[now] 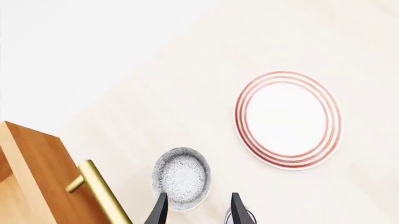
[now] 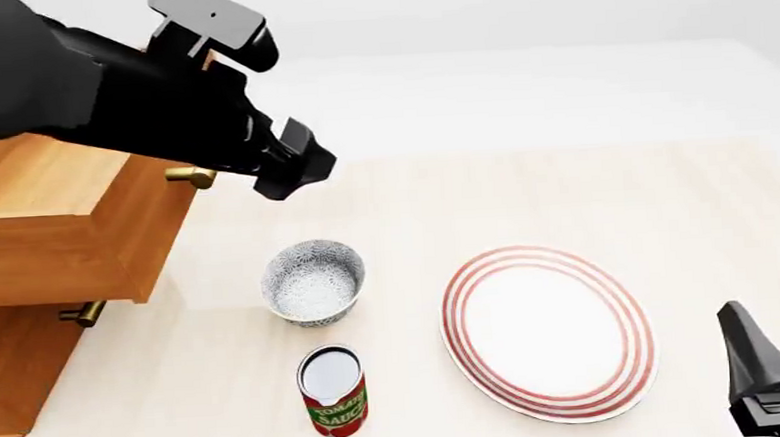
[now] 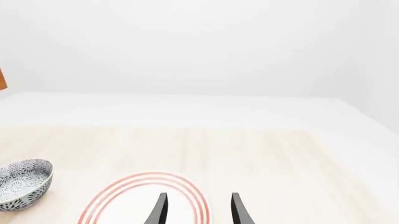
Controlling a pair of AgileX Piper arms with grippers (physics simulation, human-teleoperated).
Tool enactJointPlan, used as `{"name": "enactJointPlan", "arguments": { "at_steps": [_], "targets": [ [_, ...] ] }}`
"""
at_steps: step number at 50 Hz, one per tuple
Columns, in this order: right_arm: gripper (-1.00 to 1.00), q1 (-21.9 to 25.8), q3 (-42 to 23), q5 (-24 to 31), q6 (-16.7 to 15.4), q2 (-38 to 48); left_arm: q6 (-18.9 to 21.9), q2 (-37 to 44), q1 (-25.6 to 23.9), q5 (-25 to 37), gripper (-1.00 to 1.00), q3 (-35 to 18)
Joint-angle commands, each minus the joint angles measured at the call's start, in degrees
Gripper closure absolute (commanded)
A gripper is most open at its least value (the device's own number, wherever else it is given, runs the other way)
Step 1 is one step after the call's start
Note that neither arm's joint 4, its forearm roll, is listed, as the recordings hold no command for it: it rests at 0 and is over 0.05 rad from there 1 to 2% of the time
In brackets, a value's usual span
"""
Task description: Put the bowl in the top drawer of the cabinet.
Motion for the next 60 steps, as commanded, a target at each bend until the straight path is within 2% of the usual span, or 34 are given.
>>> {"name": "enactJointPlan", "arguments": {
  "at_steps": [1, 28, 38, 41, 60],
  "targets": [
    [-1.00, -0.02, 0.00, -0.01, 0.08, -0.01, 0.59, 1.41, 0.54, -2.01, -1.00, 0.95],
    [-1.00, -0.02, 0.00, -0.13, 0.32, -0.04, -1.63, 6.64, -2.40, -9.16, -1.00, 4.38],
    [-1.00, 0.02, 0.00, -0.05, 0.37, -0.05, -1.67, 7.75, -2.45, -10.26, -1.00, 4.37],
    [-1.00, 0.11, 0.00, -0.07, 0.30, -0.05, -0.15, 8.47, -2.13, -11.02, -1.00, 4.85],
    [-1.00, -0.03, 0.00, -0.22, 0.41, -0.06, -1.22, 11.81, -1.90, -15.95, -1.00, 7.26]
  ]
}}
